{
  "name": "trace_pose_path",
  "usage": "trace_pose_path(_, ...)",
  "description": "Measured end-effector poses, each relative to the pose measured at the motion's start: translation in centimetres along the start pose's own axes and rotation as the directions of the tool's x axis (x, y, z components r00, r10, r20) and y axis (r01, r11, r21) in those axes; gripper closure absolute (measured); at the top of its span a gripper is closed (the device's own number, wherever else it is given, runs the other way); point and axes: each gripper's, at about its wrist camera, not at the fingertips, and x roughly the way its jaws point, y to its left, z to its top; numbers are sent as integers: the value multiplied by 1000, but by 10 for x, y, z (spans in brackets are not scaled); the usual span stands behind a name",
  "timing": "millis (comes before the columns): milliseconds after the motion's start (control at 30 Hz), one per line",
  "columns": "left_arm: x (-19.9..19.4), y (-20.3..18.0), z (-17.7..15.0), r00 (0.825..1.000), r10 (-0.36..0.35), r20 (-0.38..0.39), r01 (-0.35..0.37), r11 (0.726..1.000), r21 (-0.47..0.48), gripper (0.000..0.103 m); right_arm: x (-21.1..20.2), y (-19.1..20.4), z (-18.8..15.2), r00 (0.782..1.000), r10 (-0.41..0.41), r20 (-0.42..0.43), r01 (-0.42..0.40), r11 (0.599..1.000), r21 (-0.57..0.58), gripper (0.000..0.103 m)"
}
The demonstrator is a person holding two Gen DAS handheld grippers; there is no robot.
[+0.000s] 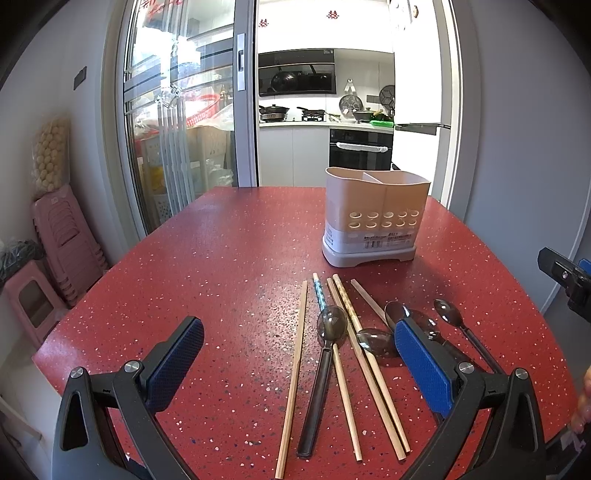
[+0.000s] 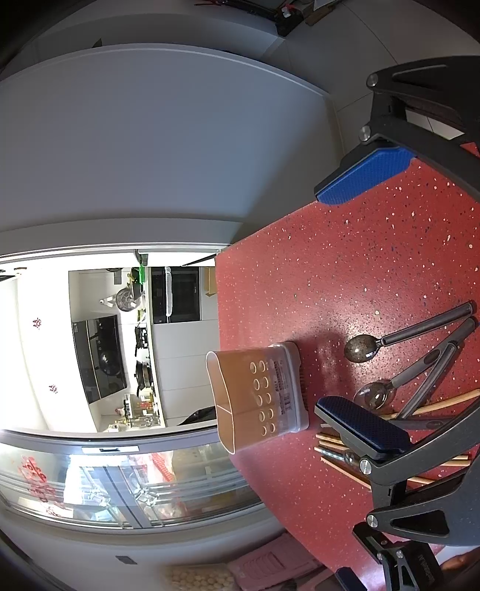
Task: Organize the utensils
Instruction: 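Grasp a dark-handled spoon with the right tool while the left tool grasps a wooden chopstick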
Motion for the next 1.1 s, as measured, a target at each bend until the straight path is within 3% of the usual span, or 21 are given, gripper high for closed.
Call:
trace_pose_path(400,12,9,6,999,7,-37,-6,1000,15,0,6,0,3,999,12,-29,-13,1000,-9,0)
trace_pose_path(500,31,19,13,995,16,-94,-13,999,39,0,16,-4,9,997,12,-71,-13,1000,-15,0)
trace_pose_path(633,65,35,19,977,11,-212,0,999,55,0,46,-10,14,974,35,-225,-44,998,-35,0)
trace_pose_path(733,92,42,17,949,4,-315,19,997,70,0,72,-11,12,929,59,-366,-81,996,-45,0)
trace_pose_path(867,116,47,11,914,-41,-405,72,995,62,0,104,-4,2,843,94,-530,-152,986,-67,4)
trace_pose_path(1000,131,45,4,886,-61,-460,102,993,64,0,128,2,-12,769,112,-629,-187,981,-54,24)
trace_pose_path(1100,143,43,3,868,-65,-491,110,992,62,0,141,8,-21,712,118,-692,-206,977,-46,34)
